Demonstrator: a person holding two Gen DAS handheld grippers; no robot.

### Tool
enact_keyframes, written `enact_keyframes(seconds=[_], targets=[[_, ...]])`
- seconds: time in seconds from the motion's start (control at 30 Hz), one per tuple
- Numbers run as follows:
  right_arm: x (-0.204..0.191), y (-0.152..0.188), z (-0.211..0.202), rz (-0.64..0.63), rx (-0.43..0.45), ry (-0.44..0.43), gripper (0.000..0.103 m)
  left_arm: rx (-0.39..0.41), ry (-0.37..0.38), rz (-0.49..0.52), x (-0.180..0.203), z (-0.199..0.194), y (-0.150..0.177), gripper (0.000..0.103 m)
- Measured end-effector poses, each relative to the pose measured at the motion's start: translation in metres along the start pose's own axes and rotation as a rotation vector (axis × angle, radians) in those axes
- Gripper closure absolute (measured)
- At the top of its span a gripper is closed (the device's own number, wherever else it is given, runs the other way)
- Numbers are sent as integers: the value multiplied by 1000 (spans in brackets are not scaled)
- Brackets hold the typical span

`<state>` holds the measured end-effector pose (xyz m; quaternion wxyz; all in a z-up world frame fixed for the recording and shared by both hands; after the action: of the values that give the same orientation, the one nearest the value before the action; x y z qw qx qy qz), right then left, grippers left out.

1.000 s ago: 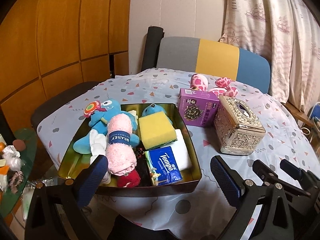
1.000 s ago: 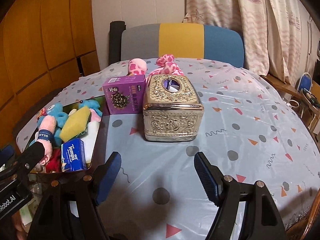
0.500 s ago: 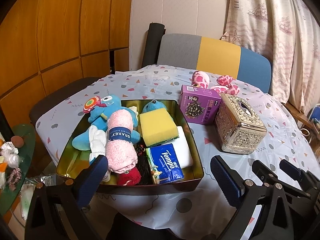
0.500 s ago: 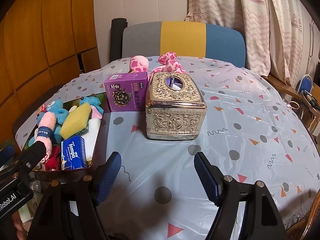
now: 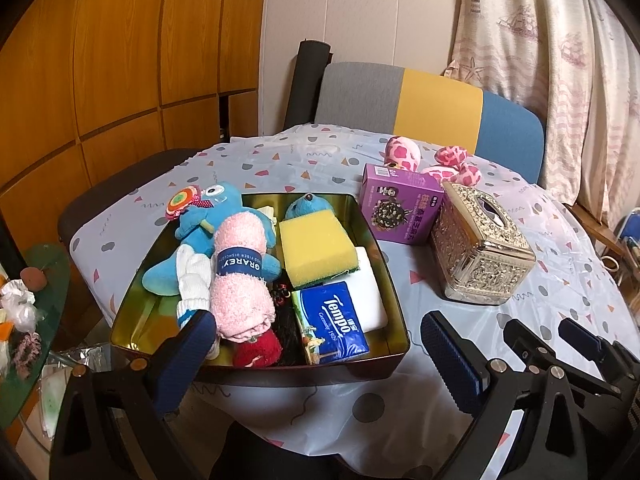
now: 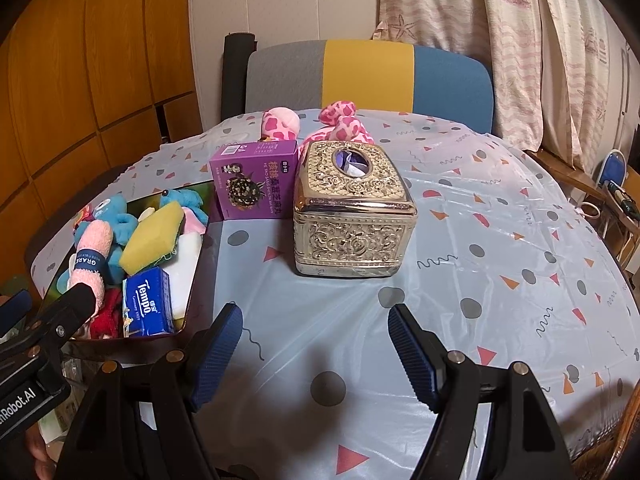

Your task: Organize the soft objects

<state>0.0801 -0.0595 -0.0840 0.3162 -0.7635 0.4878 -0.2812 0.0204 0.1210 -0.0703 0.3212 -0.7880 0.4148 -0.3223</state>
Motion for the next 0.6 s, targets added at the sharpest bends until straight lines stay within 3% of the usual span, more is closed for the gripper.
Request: enact_keyframes(seconds=[0.6], targets=[[-1,2,0,2,-6,-3,26,-8,-2,-3,-1,0,1,0]])
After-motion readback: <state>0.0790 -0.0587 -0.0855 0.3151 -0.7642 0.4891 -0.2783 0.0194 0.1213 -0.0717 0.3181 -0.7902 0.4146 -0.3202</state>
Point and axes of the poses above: each gripper's, at about its wrist camera, not at the fingertips, and z roughly the way its jaws point, x to its right, y to its underside, the point moved 9 cm from there along z, roughly the way its jaws point, and after that the axes turned 13 degrees about -z, right-handed, at the moved point
